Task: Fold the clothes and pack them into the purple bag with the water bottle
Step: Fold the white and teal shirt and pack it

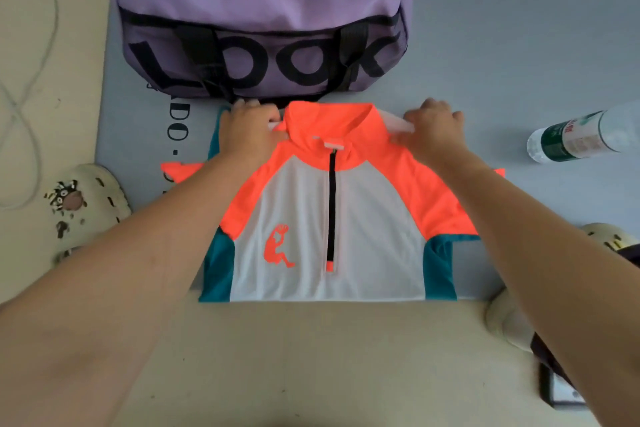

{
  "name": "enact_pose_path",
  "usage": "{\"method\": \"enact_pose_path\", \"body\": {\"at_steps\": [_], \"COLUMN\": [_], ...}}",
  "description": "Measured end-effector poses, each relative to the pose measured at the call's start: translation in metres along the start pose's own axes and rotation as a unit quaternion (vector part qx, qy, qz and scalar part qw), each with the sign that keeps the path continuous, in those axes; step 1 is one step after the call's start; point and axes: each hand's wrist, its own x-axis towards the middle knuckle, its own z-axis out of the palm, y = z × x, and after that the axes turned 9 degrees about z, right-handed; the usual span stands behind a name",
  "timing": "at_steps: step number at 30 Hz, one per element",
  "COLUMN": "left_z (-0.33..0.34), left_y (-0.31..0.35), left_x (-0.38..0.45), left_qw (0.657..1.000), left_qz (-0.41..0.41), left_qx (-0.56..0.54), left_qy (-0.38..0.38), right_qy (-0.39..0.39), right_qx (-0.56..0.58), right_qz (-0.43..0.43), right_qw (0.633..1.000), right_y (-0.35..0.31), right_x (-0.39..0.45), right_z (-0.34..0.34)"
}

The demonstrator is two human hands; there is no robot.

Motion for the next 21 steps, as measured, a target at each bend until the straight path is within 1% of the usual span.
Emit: {"method": "enact_pose_path", "body": {"at_steps": [1,3,4,6,7,8,9,11,12,14,17,21], "left_z": [0.001,0.005,0.010,0.027,0.037,0.049,0.060,0.083,0.090,0.096,0.093,0.085], "left_y": [0.005,0.019,0.029,0.054,0.067,0.080,0.091,0.101,0.102,0.101,0.100,0.108], "left_x": [-0.003,-0.017,-0.027,-0.051,-0.065,-0.077,-0.089,-0.107,-0.112,-0.114,-0.109,-0.102], "left_qw": [0.999,0.995,0.993,0.988,0.984,0.982,0.979,0.971,0.968,0.969,0.969,0.966], "left_qz": [-0.010,-0.019,0.004,0.094,0.140,0.175,0.191,0.177,0.166,0.155,0.146,0.123], "left_qx": [0.017,0.043,0.053,0.058,0.058,0.058,0.062,0.070,0.073,0.070,0.064,0.048], "left_qy": [0.036,0.085,0.102,0.108,0.088,0.044,-0.022,-0.145,-0.173,-0.180,-0.187,-0.224], "right_qy": [0.034,0.085,0.104,0.116,0.097,0.065,0.028,-0.032,-0.058,-0.109,-0.141,-0.196], "right_qx": [0.024,0.076,0.097,0.126,0.129,0.120,0.098,0.042,0.021,-0.029,-0.095,-0.032], "right_qz": [0.006,0.026,0.038,0.068,0.082,0.092,0.098,0.104,0.112,0.133,0.138,0.107], "right_qw": [0.999,0.993,0.989,0.983,0.983,0.986,0.990,0.993,0.992,0.985,0.976,0.974], "right_y": [0.002,0.010,0.017,0.038,0.050,0.062,0.074,0.095,0.102,0.111,0.124,0.132], "right_x": [-0.002,-0.011,-0.017,-0.030,-0.036,-0.043,-0.048,-0.057,-0.059,-0.061,-0.060,-0.062], "right_z": [-0.002,-0.005,-0.004,-0.001,0.002,0.006,0.009,0.015,0.016,0.012,-0.002,-0.027]}}
